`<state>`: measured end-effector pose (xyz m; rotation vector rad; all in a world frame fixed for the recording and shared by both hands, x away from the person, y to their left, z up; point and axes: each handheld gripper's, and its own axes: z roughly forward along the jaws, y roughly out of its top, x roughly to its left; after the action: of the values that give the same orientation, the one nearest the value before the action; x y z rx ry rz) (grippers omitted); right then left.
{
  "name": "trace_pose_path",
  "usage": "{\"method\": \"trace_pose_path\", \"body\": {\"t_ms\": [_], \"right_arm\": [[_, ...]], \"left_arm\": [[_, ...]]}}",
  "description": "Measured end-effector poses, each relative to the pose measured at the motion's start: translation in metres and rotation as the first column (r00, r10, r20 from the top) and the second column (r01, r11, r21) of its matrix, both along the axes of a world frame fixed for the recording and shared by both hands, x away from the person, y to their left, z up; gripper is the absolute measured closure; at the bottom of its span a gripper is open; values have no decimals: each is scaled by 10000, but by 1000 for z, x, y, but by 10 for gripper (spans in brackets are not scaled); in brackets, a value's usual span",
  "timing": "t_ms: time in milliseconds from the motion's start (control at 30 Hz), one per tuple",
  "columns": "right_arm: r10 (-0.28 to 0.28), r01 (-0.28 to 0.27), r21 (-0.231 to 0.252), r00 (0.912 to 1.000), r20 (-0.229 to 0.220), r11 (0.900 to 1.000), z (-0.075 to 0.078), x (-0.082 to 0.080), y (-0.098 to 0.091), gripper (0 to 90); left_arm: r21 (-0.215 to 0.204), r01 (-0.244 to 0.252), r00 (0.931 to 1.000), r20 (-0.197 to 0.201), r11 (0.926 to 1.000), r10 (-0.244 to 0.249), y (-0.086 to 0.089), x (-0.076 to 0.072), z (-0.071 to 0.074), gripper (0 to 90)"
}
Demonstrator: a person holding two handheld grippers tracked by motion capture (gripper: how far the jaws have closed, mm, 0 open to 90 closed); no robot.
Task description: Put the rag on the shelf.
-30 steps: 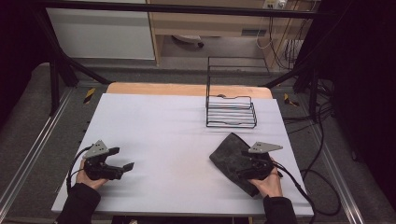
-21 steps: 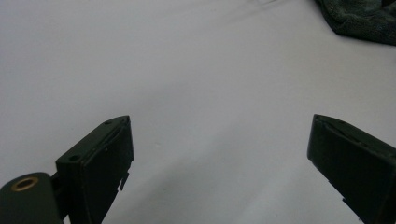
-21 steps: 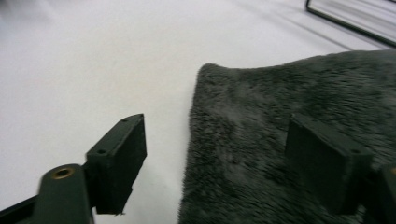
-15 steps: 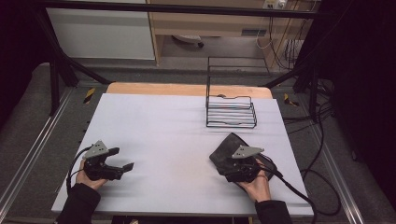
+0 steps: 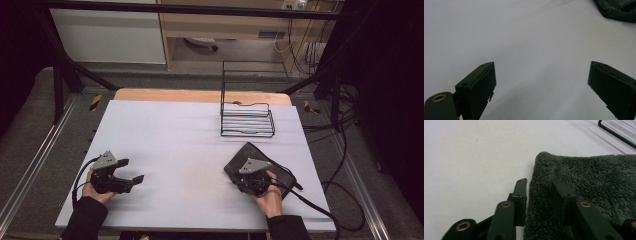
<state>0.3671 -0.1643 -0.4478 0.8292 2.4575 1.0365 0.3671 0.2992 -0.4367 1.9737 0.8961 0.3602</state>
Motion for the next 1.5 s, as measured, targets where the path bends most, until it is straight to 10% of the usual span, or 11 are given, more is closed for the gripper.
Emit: {"method": "trace_pose_path", "body": {"t_ms": [367, 1500], "right_arm": [[96, -93, -195, 9999, 136, 9998, 1, 1, -1, 834], [-420, 573, 1656, 9947, -944, 9845, 27, 21, 18, 856]], "left_arm": [[7, 22, 10000, -5, 10000, -22, 0, 0, 0, 81], [47, -60, 10000, -6, 10000, 60, 0, 1, 0, 84]]}}
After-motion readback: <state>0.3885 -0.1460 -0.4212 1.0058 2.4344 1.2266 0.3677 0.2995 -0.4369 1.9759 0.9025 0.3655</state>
